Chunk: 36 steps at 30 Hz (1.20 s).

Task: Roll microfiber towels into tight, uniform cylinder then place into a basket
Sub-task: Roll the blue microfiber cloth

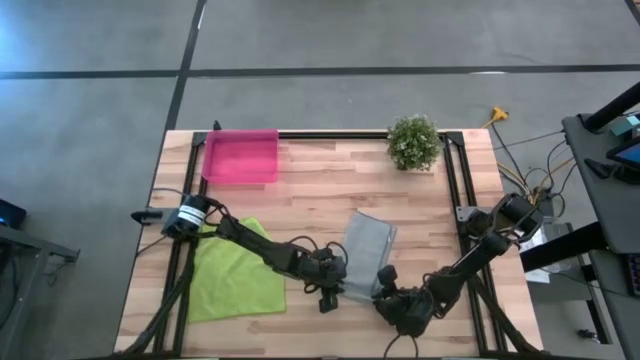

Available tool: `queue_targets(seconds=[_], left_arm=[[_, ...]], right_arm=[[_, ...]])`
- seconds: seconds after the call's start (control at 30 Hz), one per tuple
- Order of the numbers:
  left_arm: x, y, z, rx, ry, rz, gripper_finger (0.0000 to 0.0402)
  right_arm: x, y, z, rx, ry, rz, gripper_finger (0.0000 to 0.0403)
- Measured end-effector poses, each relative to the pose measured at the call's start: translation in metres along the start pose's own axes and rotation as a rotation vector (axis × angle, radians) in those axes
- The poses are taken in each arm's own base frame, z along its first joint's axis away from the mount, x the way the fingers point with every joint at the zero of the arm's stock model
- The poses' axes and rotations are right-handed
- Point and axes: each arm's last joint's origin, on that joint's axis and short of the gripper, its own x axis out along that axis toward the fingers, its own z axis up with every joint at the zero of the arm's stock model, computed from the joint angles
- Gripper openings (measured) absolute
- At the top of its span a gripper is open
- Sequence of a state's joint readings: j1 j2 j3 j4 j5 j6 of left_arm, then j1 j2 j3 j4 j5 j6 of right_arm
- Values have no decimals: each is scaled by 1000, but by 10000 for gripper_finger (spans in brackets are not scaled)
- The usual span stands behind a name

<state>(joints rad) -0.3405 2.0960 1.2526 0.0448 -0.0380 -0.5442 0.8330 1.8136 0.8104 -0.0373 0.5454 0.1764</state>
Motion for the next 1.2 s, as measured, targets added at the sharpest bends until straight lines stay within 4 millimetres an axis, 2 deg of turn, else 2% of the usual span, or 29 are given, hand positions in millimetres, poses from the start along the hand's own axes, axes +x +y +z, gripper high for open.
queue_targets(seconds=[0.33, 0.53, 0.63, 0.9, 1.2], left_arm=[[0, 0, 1, -1, 3, -4, 102], [0, 0, 0, -1, 5, -4, 102], [0, 0, 0, -1, 5, -5, 102], [0, 0, 0, -27, 4, -5, 102], [0, -1, 0, -26, 5, -6, 102]], right_arm=[[-24, -12, 22, 53, -86, -11, 106], [-34, -14, 39, -39, -188, -1, 105], [-28, -9, 43, -112, -238, 32, 104], [12, 3, 22, -203, -126, 18, 88], [11, -2, 25, -122, -135, 8, 50]])
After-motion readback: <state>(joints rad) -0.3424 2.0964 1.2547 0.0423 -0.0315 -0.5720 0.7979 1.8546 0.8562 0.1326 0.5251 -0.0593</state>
